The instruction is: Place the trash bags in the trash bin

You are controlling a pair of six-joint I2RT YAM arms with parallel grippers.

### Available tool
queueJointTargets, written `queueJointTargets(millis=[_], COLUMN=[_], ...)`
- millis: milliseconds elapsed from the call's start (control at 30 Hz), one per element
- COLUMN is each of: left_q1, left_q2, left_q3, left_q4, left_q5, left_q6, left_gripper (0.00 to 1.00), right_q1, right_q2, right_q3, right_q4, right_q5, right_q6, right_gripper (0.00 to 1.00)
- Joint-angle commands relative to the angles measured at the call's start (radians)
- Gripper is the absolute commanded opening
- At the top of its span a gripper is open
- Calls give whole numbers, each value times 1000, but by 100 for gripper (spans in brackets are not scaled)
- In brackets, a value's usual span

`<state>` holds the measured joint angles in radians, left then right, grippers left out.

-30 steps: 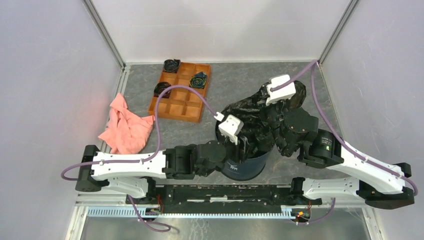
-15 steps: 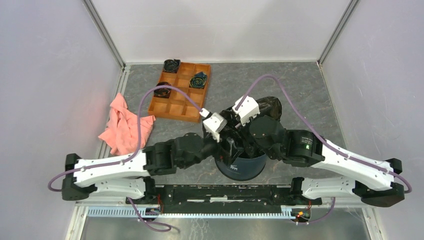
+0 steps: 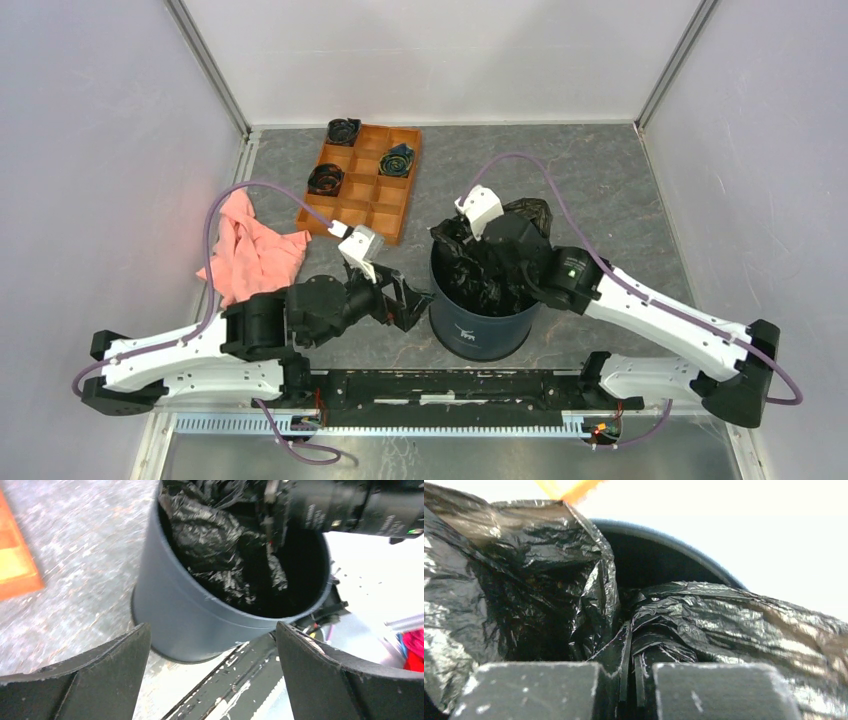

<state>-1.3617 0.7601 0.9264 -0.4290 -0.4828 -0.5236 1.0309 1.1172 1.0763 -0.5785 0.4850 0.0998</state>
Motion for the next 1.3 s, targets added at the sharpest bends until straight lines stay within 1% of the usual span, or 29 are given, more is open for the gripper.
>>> queueJointTargets(millis=[0,100,233,333,433,500,567,700,800,867,933,1000,1067,1133,1267], left_q1=[0,25,137,197,225,258,275,283,318,349,381,403,415,420,442], left_q2=[31,76,188,214,220,251,282,241,208,194,170,144,139,145,183], left_q3=[-13,-22,19,34,28,52,82,83,113,157,201,249,301,357,445], left_q4=[-119,-112,-136,-109,-63,-81,-120,-149,-211,-254,-261,-234,-214,-221,-225], left_q5=[-189,-163,-42,33,72,110,125,138,148,184,254,322,349,338,255], left_q6=[-200,-217,-216,-171,-118,-88,-62,-10,35,53,63,66,66,78,133], left_gripper=[100,100,100,100,100,100,100,100,100,100,100,100,100,100,100], right_q1=[-60,-116,-180,-195,-207,-217,-220,-220,-219,-219,-219,-220,-219,-220,-219], right_q2=[35,77,168,217,263,298,318,287,209,168,143,123,118,124,108], right_q3=[9,18,93,127,156,180,227,303,287,272,279,277,287,300,322], right_q4=[232,312,342,372,388,384,342,192,117,83,48,49,55,55,61], right_q5=[-178,-233,-318,-371,-418,-420,-421,-442,-422,-430,-423,-421,-437,-465,-446], right_q6=[-23,-34,-52,-105,-168,-184,-184,-170,-136,-128,-132,-132,-125,-122,-88], right_gripper=[4,3,0,0,0,0,0,1,4,8,16,17,18,18,18])
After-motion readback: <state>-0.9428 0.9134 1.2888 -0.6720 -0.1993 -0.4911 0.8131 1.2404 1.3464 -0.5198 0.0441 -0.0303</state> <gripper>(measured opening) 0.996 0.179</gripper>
